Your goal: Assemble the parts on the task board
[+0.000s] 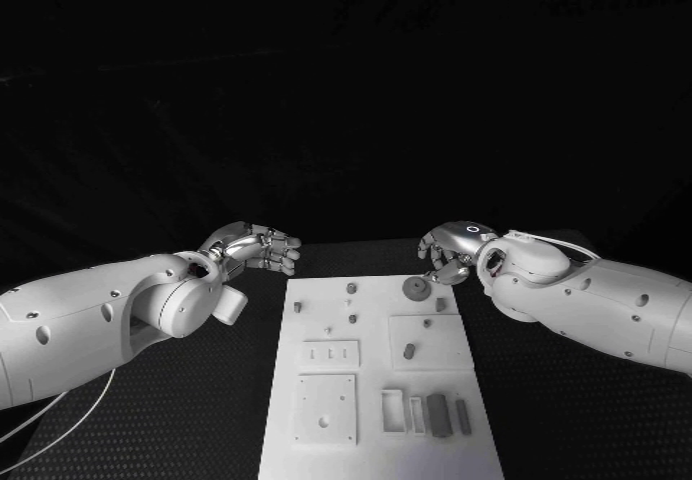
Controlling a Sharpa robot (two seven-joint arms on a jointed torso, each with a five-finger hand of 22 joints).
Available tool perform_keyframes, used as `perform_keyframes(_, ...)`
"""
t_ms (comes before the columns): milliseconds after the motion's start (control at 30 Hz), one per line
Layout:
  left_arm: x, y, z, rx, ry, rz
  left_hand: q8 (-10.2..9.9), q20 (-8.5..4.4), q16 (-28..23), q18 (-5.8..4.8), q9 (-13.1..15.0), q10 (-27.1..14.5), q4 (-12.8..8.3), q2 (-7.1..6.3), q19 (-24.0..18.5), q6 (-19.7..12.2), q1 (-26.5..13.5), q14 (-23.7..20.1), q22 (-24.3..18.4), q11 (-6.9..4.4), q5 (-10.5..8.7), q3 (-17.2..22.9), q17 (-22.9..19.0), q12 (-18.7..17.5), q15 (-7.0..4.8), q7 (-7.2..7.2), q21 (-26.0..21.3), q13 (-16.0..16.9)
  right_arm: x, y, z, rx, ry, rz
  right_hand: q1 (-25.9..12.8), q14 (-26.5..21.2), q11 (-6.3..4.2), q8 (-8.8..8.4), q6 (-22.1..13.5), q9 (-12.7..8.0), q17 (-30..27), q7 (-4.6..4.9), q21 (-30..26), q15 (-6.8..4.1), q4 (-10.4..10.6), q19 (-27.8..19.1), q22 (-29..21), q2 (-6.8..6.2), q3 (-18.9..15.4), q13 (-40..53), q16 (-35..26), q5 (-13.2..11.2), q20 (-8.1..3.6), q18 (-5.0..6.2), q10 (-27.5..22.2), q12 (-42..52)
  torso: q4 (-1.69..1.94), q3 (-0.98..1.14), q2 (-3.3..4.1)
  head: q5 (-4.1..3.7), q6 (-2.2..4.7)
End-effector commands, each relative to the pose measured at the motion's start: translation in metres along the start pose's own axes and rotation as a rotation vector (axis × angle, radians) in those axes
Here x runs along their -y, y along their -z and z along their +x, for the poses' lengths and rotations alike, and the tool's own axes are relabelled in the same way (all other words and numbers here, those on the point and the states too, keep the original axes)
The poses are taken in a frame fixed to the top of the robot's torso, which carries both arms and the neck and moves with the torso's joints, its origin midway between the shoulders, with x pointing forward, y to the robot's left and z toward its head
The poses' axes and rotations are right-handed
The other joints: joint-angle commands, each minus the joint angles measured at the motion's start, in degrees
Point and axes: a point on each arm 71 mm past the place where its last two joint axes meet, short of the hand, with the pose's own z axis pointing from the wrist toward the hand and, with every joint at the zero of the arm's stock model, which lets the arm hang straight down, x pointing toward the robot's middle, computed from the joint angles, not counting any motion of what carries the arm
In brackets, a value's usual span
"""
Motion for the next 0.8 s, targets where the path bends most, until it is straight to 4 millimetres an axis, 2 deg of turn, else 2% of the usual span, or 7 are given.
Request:
perform_keyframes(33, 0.002, 0.0, 0.003, -0.022, 0.001, 0.016, -0.34, -0.06, -0.26, 1.2, 0.09, -0.12, 0.26, -0.22, -0.36, -0.12, 0.08, 0.08, 0.06, 0.37, 0.25, -0.07, 0.07, -0.27, 0.42, 0.1, -0.34, 0.06, -0.003, -0.005, 0.009, -0.046, 0.026, -0.036, 0.06, -0.21, -0.01, -0.41, 0.01, 0.03, -0.01, 0.09, 0.42, -0.19, 0.16, -0.2, 1.28, -0.42, 0.25, 1.39, 0.38, -0.14, -0.34, 3.35, -0.57, 0.25, 0.25, -0.06, 0.0, -0.22, -0.26)
perform_keyframes(200, 0.002, -0.002, 0.005, -0.029, 0.002, 0.016, -0.36, -0.06, -0.27, 1.2, 0.09, -0.12, 0.27, -0.21, -0.35, -0.13, 0.07, 0.09, 0.07, 0.38, 0.25, -0.07, 0.09, -0.29, 0.42, 0.11, -0.35, 0.07, 0.0, -0.012, 0.018, -0.075, 0.025, -0.018, -0.18, -0.2, -0.77, -0.59, -0.1, 0.04, 1.87, -0.83, 0.93, -0.85, -0.08, -0.32, 1.25, -0.28, -0.25, 7.71, 3.26, -0.14, -0.23, 3.35, 1.1, 5.93, 0.23, -0.06, 0.09, -0.29, -0.42)
perform_keyframes(267, 0.002, -0.002, 0.005, -0.031, 0.002, 0.016, -0.38, -0.06, -0.28, 1.2, 0.09, -0.13, 0.27, -0.2, -0.34, -0.15, 0.06, 0.1, 0.08, 0.38, 0.25, -0.08, 0.11, -0.31, 0.42, 0.12, -0.35, 0.07, 0.003, -0.012, 0.022, -0.095, 0.025, -0.011, -0.35, -1.54, -1.06, -0.84, -0.43, 0.04, 5.19, -1.17, 1.89, -1.07, -0.43, -0.34, 1.37, -0.34, -0.67, 18.04, 7.49, -0.06, -0.33, 3.35, -0.55, 17.17, 0.28, -0.07, 0.08, -0.28, -0.54)
perform_keyframes(333, 0.002, -0.002, 0.006, -0.035, 0.002, 0.015, -0.39, -0.06, -0.29, 1.2, 0.09, -0.13, 0.27, -0.2, -0.34, -0.17, 0.06, 0.1, 0.08, 0.39, 0.25, -0.08, 0.12, -0.33, 0.42, 0.13, -0.35, 0.08, 0.005, -0.012, 0.026, -0.114, 0.024, -0.005, -0.87, -2.14, -1.05, -0.96, -0.68, 0.09, 7.1, -1.01, 2.74, -1.04, -0.02, -0.4, 1.39, -0.09, -0.48, 21.76, 9.8, -0.11, -0.45, 3.35, -1.69, 22.43, 0.33, -0.1, 0.11, -0.31, -0.63)
perform_keyframes(433, 0.002, -0.001, 0.006, -0.035, 0.002, 0.013, -0.4, -0.06, -0.3, 1.2, 0.09, -0.15, 0.28, -0.2, -0.34, -0.18, 0.05, 0.11, 0.09, 0.4, 0.25, -0.09, 0.14, -0.36, 0.42, 0.14, -0.36, 0.08, 0.005, -0.013, 0.031, -0.131, 0.018, -0.002, -1.25, -2.67, -0.93, -0.92, -0.82, 0.3, 9.0, -0.88, 3.72, -0.87, 0.16, -0.82, 1.29, -0.05, -0.26, 21.86, 12.0, -0.15, -0.63, 3.35, -3.11, 28.74, 0.3, -0.13, 0.14, -0.26, -0.76)
perform_keyframes(567, 0.002, -0.001, 0.006, -0.034, 0.002, 0.014, -0.42, -0.06, -0.32, 1.2, 0.09, -0.15, 0.28, -0.2, -0.34, -0.2, 0.04, 0.11, 0.09, 0.4, 0.25, -0.1, 0.16, -0.38, 0.42, 0.15, -0.36, 0.09, 0.004, -0.015, 0.033, -0.126, 0.018, 0.002, -1.44, -2.86, -0.85, -1.0, -1.09, 0.36, 9.55, -0.81, 4.22, -0.8, 0.26, -0.92, 1.29, 0.05, -0.2, 21.65, 12.49, -0.15, -0.68, 3.35, -3.83, 31.03, 0.12, -0.13, 0.09, -0.05, -0.96)
perform_keyframes(800, 0.002, -0.001, 0.007, -0.038, 0.002, 0.013, -0.45, -0.05, -0.35, 1.2, 0.09, -0.17, 0.29, -0.2, -0.34, -0.23, 0.03, 0.13, 0.11, 0.41, 0.25, -0.11, 0.19, -0.42, 0.42, 0.17, -0.38, 0.11, 0.007, -0.018, 0.036, -0.134, 0.021, 0.009, -1.41, -2.87, -0.76, -1.1, -1.31, 0.34, 9.73, -0.71, 4.43, -0.72, 0.28, -0.94, 1.27, 0.31, -0.09, 21.5, 12.63, -0.16, -0.73, 3.35, -4.11, 31.78, 0.29, -0.09, 0.06, 0.04, -1.16)
